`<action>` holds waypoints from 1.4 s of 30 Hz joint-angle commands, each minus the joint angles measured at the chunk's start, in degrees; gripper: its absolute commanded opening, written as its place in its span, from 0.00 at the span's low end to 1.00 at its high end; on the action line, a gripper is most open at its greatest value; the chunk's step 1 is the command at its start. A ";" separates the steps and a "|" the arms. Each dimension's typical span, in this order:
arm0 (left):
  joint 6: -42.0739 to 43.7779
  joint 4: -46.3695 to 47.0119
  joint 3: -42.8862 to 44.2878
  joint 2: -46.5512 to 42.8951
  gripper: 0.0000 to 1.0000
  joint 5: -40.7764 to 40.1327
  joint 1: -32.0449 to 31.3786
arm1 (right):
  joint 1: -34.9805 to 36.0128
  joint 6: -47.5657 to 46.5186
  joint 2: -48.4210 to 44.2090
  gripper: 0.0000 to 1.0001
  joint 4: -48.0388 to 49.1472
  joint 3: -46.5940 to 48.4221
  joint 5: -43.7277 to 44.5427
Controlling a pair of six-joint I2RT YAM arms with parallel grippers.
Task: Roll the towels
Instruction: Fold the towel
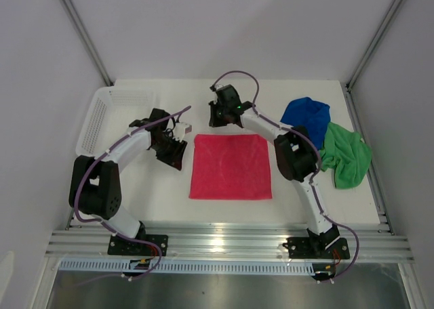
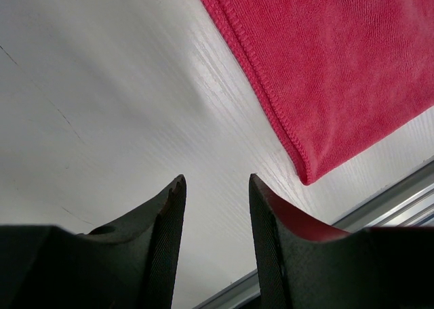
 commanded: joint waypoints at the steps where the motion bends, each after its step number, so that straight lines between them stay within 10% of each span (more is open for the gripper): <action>1: 0.61 -0.91 2.12 -0.21 0.45 1.23 -0.78 | -1.82 -2.36 -14.20 0.00 -2.21 -7.65 3.07; 11: 4.30 4.26 4.93 4.97 0.46 -8.26 -19.13 | -7.80 -0.42 -30.05 0.00 6.23 -41.34 5.98; 25: 4.91 -1.52 6.25 18.86 0.43 -13.36 -23.64 | -15.88 1.07 -23.64 0.00 9.22 -42.85 7.21; 36: 6.50 -0.91 5.98 13.16 0.45 -14.24 -23.55 | -16.68 -2.26 -26.88 0.00 5.44 -38.54 6.16; 42: 8.08 -4.34 9.24 6.39 0.50 -8.70 -23.55 | -16.15 -0.95 -38.21 0.39 0.01 -41.69 8.97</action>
